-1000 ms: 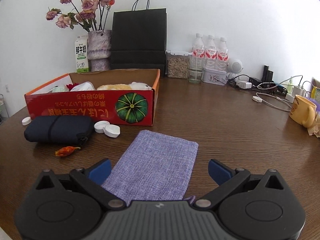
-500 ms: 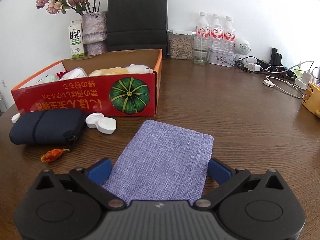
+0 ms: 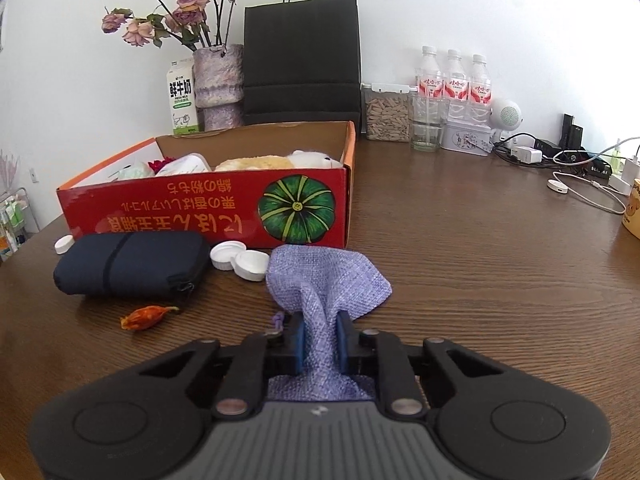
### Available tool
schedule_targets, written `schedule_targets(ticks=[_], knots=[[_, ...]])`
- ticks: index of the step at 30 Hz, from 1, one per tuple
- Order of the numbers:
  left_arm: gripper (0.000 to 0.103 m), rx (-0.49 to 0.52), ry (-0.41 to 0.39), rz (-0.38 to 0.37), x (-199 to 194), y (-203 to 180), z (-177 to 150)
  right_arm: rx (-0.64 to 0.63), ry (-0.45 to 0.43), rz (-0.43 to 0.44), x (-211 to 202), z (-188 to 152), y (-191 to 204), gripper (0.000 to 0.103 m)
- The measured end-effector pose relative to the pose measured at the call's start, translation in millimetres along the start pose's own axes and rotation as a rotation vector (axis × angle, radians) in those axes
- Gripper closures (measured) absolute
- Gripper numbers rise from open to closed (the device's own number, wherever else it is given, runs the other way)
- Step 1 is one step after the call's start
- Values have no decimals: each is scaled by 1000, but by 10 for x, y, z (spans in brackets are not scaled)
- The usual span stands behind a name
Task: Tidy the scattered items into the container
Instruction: 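Grasp the purple cloth at its middle with the right tool, then grasp a white bottle cap with the left tool while the right tool carries the cloth toward the box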
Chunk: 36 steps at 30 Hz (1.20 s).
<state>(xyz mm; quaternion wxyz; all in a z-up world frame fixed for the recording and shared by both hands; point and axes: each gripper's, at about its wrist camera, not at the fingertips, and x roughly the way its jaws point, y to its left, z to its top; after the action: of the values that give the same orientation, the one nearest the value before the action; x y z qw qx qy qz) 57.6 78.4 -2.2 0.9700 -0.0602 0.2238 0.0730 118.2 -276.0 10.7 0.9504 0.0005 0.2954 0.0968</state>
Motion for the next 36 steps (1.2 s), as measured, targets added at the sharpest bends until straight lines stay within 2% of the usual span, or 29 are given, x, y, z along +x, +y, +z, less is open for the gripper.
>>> schedule_targets(ticks=[10,21,23,26,28,29,32,34,35,36], knots=[[0,30,11,-6,114,-90,49,9,-48,28,-83,45,69,91],[0,69,60,67,625,-112,280,2,-156,28,-286,289,119,91],[4,68,69,77,729,-107,310,-3,-172,29,-298,353,128,91],[14,73,92,71,883,-129,349,-9,-191,35,-296,435,164,91],[26,81,112,74,977,-152,359,-12,-196,41,-276,477,194,91],[29,80,121,73,1017,-157,359,-13,-197,45,-263,496,209,91],[47,81,157,64,1113,-170,357,-19,-198,59,-216,547,262,91],[69,81,176,48,1144,-170,346,-24,-200,68,-180,579,298,91],[76,83,181,43,1150,-173,340,-25,-200,72,-166,594,308,91],[75,84,182,41,1150,-178,333,-24,-201,76,-147,612,328,91]])
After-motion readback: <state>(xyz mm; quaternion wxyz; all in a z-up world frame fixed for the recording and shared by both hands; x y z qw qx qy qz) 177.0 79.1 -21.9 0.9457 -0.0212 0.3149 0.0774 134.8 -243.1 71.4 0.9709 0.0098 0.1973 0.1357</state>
